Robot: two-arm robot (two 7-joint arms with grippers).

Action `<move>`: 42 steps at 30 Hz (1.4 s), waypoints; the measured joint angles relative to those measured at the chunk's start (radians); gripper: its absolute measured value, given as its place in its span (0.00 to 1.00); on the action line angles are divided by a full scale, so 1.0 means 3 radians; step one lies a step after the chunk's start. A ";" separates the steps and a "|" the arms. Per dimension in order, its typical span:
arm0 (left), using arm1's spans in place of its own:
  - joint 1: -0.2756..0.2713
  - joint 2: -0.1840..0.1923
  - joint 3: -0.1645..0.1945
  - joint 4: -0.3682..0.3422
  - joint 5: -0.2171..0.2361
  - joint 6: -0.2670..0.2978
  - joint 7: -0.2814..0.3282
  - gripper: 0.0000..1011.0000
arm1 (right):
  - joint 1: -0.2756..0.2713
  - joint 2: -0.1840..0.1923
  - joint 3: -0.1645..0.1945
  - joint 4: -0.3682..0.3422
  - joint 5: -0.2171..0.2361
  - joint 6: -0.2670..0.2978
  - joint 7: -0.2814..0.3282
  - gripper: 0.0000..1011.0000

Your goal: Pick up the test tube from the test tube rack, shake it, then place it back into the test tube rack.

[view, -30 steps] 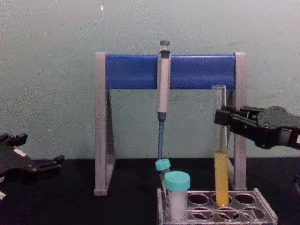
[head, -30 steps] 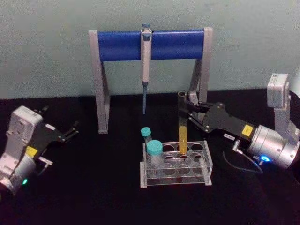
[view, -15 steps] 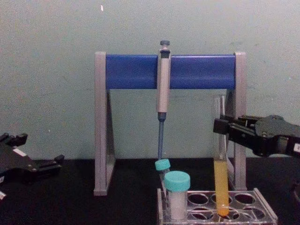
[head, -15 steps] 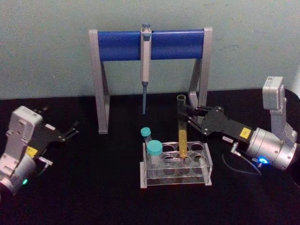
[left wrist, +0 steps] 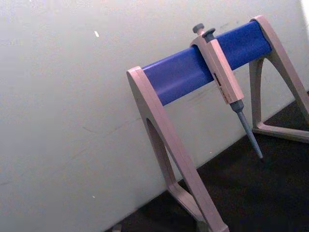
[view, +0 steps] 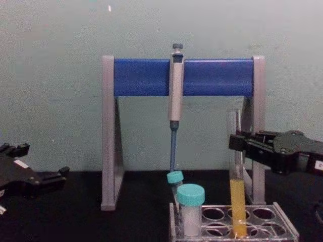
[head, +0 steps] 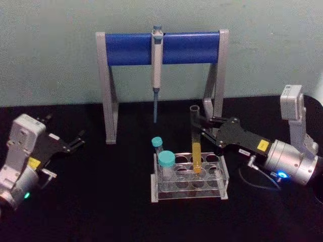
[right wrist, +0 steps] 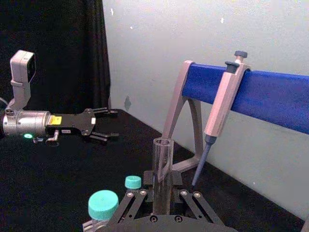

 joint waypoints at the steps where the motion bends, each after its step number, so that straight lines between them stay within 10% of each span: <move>1: 0.0000 0.0000 0.0000 0.0000 0.0000 0.0000 0.0000 0.99 | 0.0000 0.0000 -0.0001 0.0003 0.0000 0.0001 0.0001 0.22; 42: 0.0000 0.0000 0.0000 0.0000 0.0000 0.0000 0.0000 0.99 | 0.0054 -0.0028 -0.0068 0.0157 -0.0038 0.0072 0.0033 0.22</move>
